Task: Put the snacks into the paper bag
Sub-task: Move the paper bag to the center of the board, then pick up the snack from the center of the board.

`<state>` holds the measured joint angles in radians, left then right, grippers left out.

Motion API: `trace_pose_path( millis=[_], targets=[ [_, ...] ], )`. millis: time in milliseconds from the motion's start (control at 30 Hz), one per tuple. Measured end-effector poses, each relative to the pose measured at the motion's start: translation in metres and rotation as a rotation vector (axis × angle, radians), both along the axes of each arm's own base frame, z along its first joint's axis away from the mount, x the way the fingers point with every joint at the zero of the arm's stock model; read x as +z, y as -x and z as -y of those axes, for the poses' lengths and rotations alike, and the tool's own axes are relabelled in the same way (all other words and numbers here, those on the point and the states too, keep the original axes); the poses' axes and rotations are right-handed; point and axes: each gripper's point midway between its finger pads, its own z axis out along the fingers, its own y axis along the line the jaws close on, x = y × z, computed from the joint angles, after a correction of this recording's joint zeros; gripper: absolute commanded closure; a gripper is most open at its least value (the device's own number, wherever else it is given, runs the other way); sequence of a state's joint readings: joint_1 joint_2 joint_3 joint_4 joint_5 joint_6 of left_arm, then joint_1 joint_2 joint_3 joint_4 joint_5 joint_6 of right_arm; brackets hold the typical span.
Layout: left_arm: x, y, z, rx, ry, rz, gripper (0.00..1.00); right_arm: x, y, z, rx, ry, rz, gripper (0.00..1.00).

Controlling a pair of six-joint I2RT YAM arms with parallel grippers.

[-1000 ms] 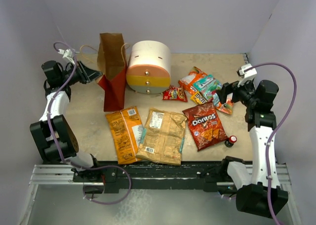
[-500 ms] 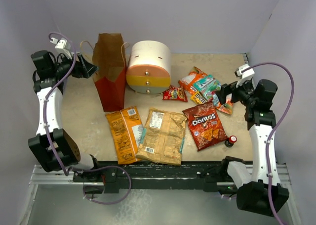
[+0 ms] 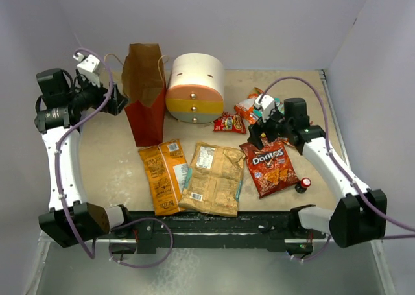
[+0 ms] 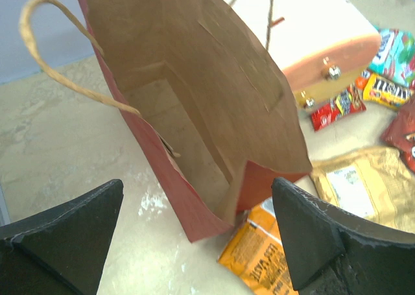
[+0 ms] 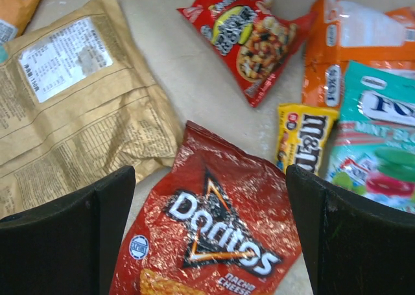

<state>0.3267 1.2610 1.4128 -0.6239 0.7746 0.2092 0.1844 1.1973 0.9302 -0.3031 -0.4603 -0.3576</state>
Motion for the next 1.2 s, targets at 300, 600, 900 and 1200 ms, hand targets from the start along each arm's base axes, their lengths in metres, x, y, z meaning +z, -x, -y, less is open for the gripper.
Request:
trace_pose_path(
  millis=[300,600,900,1200],
  targets=[
    [-0.012,0.055,0.014,-0.062,-0.15,-0.024,0.01,-0.03,-0.002,-0.051,0.177,0.064,-0.084,0.13],
    [-0.025,0.095,0.037,-0.193,-0.209,-0.045,0.01,-0.096,0.008,-0.086,0.341,0.212,-0.226,0.26],
    [-0.03,0.128,0.064,-0.35,-0.213,-0.007,0.01,-0.141,0.012,-0.078,0.389,0.304,-0.342,0.29],
    [-0.05,0.138,0.085,-0.463,-0.176,-0.043,0.01,-0.149,0.018,-0.082,0.441,0.294,-0.378,0.55]
  ],
)
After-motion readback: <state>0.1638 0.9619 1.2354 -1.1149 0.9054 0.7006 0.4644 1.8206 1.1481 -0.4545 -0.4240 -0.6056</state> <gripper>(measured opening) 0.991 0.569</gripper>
